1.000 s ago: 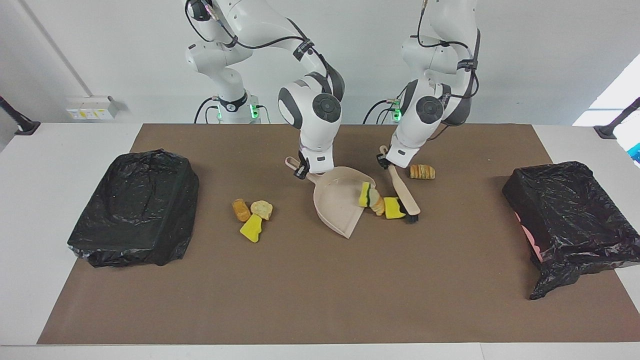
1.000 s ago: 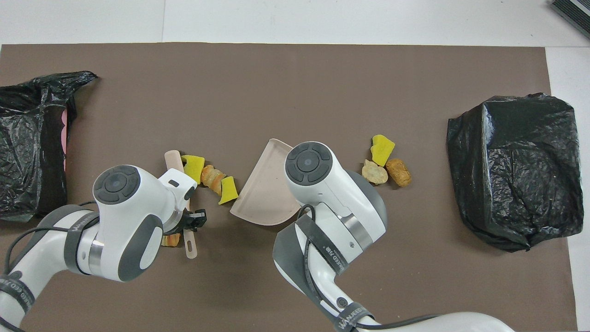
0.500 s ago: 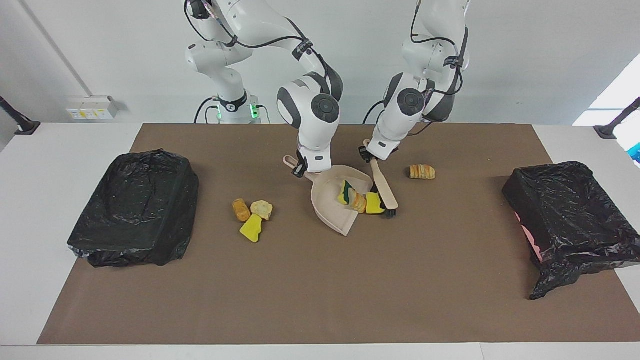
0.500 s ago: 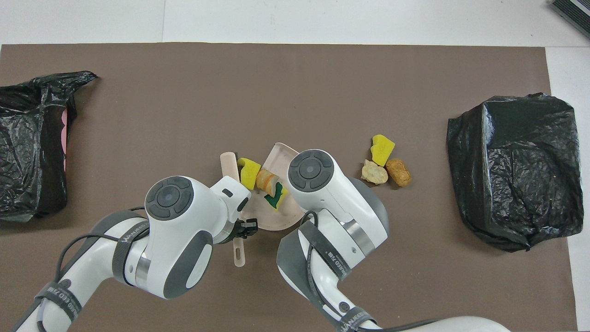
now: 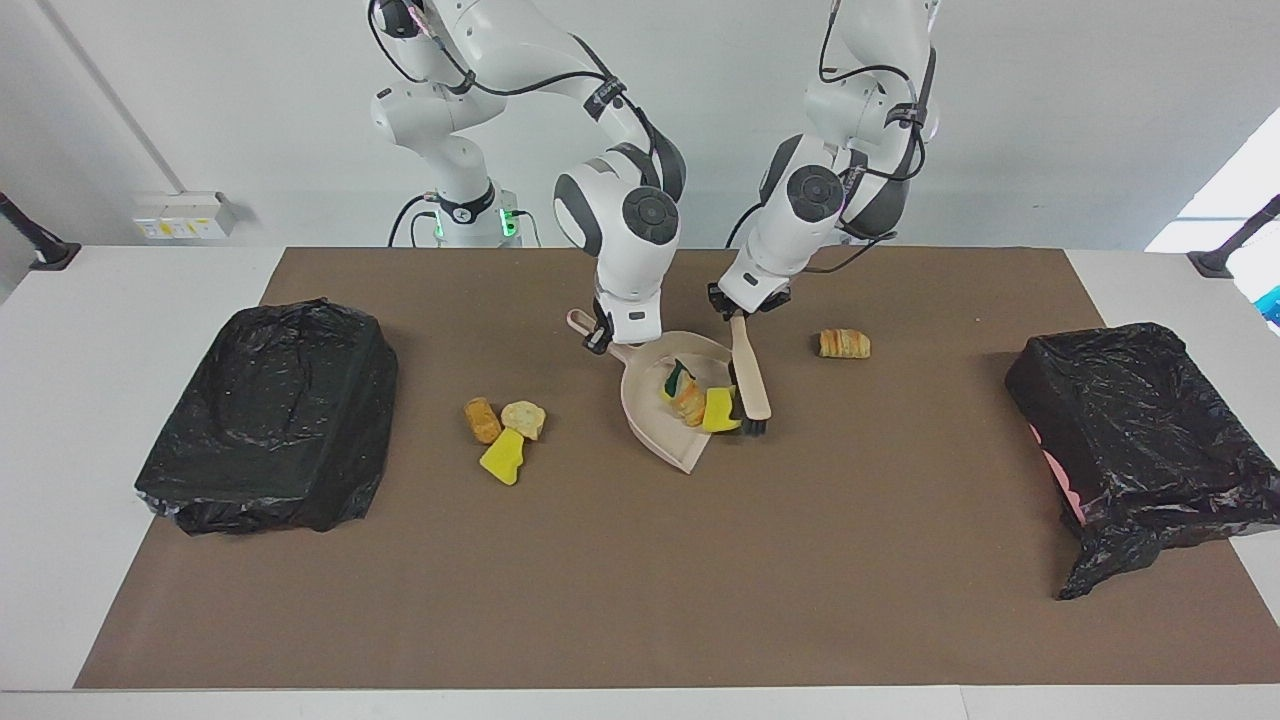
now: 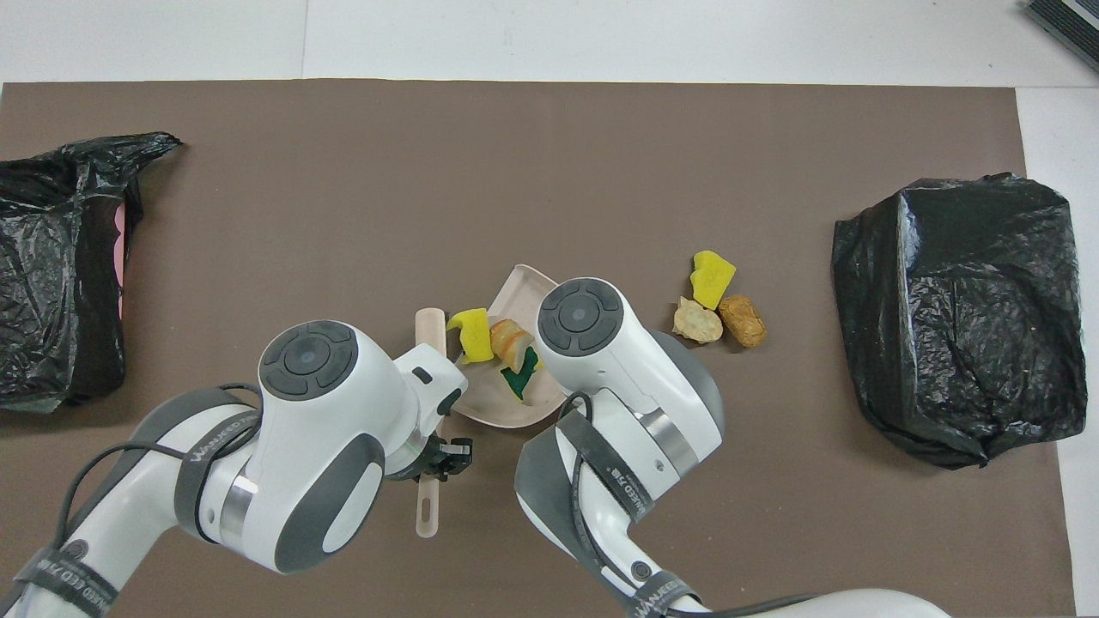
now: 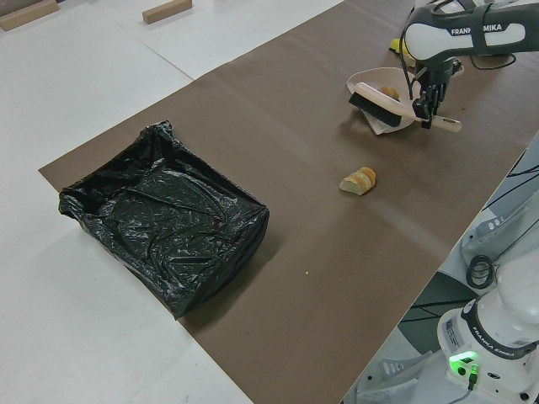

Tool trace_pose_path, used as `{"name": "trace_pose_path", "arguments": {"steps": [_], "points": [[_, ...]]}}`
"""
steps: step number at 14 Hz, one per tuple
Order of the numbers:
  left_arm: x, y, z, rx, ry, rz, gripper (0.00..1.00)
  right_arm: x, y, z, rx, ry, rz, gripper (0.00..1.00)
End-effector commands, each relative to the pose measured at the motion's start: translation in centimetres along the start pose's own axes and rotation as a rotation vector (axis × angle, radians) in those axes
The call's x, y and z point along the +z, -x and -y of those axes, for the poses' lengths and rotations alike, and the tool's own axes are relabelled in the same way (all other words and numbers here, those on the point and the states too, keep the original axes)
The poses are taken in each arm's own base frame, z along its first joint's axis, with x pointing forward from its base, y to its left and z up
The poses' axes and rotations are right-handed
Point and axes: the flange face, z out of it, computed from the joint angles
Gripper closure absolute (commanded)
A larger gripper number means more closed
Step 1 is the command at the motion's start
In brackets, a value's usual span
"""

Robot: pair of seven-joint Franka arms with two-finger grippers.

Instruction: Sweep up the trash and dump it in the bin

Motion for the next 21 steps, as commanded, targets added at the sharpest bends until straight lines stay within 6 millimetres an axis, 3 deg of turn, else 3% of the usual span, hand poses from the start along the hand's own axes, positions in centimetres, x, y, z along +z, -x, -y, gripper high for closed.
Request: {"name": "trace_pose_path", "arguments": {"steps": [1,3,5,7,12,15,17,21], "points": [[-0.3,2.1,2.1,-0.044,-0.119,0.057,1.00,0.0,0.5,0.8,0.003,-0.032,-0.014,1.00],[0.2,2.4,3.1,-0.150,-0.143,0.058,1.00,-0.4,0.1,1.3,-0.029,-0.010,-0.034,1.00],[1.1,3.0,5.6,-0.255,-0.193,0.050,1.00,-0.7,-0.7,2.7,-0.088,0.025,-0.062,1.00],[1.3,2.7,8.5,-0.388,-0.241,0.029,1.00,-0.8,-0.8,2.7,-0.092,0.032,-0.076,1.00],[1.5,2.1,12.1,-0.565,-0.268,0.023,1.00,-0.4,-0.9,2.5,-0.223,0.065,-0.062,1.00],[3.6,3.8,15.2,-0.598,-0.240,0.027,1.00,0.3,-1.1,3.0,-0.250,0.063,-0.052,1.00],[5.2,4.6,16.3,-0.582,-0.217,0.016,1.00,0.6,-1.1,3.4,-0.256,0.062,-0.044,1.00],[5.7,3.6,14.4,-0.507,-0.175,-0.048,1.00,0.5,-1.1,3.4,-0.265,0.063,-0.037,1.00]]}}
